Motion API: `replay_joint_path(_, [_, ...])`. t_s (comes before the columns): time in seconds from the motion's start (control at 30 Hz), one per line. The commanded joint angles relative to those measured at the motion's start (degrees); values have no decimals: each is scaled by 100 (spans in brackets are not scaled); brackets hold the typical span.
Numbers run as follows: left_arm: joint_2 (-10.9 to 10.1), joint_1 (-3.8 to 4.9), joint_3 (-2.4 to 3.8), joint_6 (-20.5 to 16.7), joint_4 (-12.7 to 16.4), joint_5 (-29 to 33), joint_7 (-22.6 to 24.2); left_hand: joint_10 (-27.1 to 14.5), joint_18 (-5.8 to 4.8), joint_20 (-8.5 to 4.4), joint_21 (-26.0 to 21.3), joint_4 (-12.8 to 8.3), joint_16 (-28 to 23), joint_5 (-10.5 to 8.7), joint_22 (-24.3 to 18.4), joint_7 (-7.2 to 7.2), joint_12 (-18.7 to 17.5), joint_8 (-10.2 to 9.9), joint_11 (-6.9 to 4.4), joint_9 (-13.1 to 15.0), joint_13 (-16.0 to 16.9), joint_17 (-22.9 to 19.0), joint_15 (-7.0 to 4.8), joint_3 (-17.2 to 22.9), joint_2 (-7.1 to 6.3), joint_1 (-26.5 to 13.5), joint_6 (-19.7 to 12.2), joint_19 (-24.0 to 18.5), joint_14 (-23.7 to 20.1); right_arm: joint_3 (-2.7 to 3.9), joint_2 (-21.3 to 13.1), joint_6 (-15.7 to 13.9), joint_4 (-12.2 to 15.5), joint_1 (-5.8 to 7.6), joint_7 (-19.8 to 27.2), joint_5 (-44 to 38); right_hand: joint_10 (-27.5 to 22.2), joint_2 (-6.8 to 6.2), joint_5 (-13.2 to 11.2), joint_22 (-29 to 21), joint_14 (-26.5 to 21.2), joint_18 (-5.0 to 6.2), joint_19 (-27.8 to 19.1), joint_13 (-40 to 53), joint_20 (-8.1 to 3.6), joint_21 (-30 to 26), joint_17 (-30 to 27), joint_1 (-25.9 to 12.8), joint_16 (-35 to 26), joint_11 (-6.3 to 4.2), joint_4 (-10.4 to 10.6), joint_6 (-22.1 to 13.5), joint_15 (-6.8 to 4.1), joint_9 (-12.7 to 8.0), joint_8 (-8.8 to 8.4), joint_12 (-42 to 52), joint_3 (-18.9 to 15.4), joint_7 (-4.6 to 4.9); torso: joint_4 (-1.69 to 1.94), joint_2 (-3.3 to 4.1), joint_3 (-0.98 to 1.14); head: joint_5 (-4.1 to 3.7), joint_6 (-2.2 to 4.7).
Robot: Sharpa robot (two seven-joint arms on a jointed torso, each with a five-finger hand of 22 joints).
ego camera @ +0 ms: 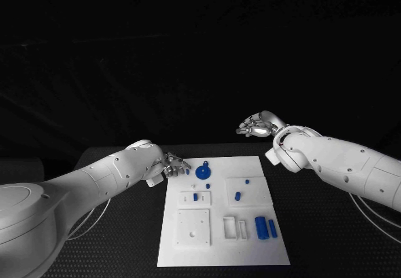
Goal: Assemble the parts on the task board
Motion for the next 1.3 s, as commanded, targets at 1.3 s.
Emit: replay_joint_path(1.3, [250,-70,8,61,-356,41,81,-28,-69,-490,-46,-316,10,39,75,0,-21,26,-17,-15,47,35,-16,37,336,101,-34,-9,-24,3,42,46,41,16,61,-3,68,3,22,21,-28,-30,-28,-31,19,-57,-18,-27,-49,4,21,-42,9,-8,36,-58,9,16,-1,5,-1,-51,-38])
